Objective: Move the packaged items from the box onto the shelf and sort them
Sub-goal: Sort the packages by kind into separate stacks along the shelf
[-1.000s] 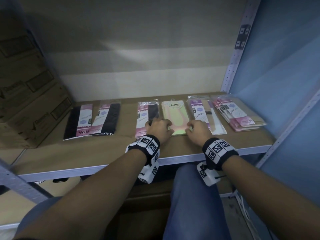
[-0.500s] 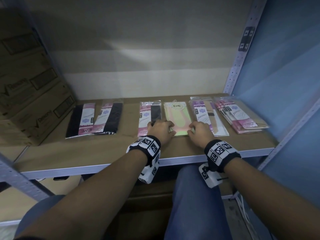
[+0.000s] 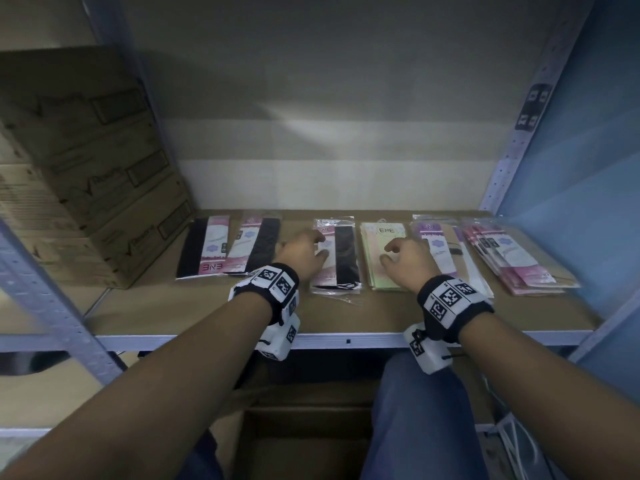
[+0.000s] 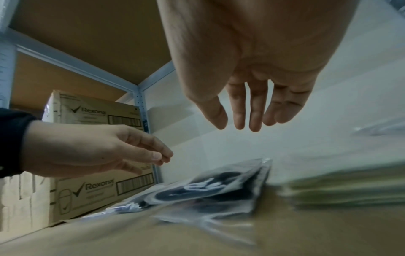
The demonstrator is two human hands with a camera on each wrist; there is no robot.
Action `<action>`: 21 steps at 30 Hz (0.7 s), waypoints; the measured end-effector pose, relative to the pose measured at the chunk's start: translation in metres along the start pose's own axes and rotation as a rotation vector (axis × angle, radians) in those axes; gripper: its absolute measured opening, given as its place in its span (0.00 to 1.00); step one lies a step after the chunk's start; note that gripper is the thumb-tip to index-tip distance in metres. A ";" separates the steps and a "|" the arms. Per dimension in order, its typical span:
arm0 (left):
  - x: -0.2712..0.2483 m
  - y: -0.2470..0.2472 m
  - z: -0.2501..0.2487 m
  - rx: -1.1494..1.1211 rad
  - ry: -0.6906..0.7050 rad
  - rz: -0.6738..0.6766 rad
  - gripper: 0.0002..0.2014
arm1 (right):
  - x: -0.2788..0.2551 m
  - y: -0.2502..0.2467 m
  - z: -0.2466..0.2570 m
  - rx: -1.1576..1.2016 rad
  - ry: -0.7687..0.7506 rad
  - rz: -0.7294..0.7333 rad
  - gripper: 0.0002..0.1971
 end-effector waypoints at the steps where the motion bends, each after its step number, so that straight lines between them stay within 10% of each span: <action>1: -0.001 -0.008 0.012 0.005 -0.029 -0.010 0.17 | 0.001 0.004 0.011 0.006 -0.018 0.006 0.16; 21: -0.064 -0.105 0.221 0.102 -0.601 -0.126 0.20 | -0.006 0.135 0.177 0.019 -0.042 0.490 0.18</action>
Point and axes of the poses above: each hand's wrist, its own x-axis towards the middle knuckle, its own y-axis out of the palm, z = x × y, the point moved 7 cm from there along x, towards the middle knuckle
